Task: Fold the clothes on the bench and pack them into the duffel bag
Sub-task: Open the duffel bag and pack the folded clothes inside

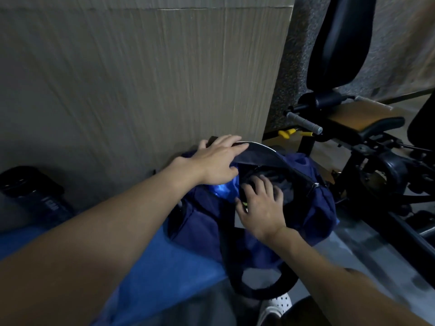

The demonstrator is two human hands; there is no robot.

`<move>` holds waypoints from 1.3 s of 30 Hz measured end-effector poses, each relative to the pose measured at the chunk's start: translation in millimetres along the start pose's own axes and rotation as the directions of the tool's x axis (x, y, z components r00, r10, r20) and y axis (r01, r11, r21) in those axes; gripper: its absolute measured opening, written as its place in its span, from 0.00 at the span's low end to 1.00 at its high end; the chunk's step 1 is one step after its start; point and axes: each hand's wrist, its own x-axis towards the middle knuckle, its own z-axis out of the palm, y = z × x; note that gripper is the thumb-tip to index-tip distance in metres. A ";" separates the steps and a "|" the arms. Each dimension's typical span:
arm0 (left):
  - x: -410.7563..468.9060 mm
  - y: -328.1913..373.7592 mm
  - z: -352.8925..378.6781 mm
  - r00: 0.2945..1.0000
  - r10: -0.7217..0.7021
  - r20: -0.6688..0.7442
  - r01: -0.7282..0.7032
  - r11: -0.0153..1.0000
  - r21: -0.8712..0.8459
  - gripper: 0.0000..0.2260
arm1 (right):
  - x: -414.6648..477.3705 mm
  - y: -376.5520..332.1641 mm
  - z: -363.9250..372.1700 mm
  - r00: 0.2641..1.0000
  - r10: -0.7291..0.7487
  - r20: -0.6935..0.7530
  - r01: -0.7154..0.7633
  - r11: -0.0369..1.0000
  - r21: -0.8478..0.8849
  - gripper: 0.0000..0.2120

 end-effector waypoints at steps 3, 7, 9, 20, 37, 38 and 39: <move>-41.1 -7.4 8.2 0.995 -0.032 -0.090 0.023 0.995 -0.092 0.27 | -30.3 -22.7 6.2 0.993 -0.121 -0.005 0.120 0.985 0.128 0.23; -122.9 -34.5 31.8 0.951 -0.218 -0.219 0.155 0.950 -0.271 0.21 | -68.4 -66.1 18.0 0.955 -0.296 -0.002 0.289 0.928 0.235 0.17; -166.9 -56.8 48.3 0.891 -0.365 -0.269 0.240 0.883 -0.403 0.22 | -82.2 -90.2 27.8 0.926 -0.378 0.004 0.359 0.885 0.296 0.17; -330.2 -115.0 127.8 0.313 -0.950 -0.004 0.658 0.220 -0.720 0.26 | -109.2 -189.8 93.9 0.762 -0.419 0.493 0.417 0.901 0.120 0.40; -308.7 -100.6 138.3 0.400 -0.855 0.330 0.502 -0.098 -0.860 0.13 | -100.3 -193.1 93.0 0.705 -0.375 0.601 0.299 0.927 0.227 0.26; -306.9 -95.4 133.0 0.417 -0.849 0.326 0.446 -0.121 -0.887 0.10 | -97.5 -195.3 85.2 0.754 -0.344 0.559 0.164 0.924 0.346 0.23; -304.8 -90.5 127.0 0.446 -0.836 0.319 0.391 -0.139 -0.910 0.09 | -94.2 -198.1 74.4 0.801 -0.267 0.535 -0.041 0.868 0.495 0.21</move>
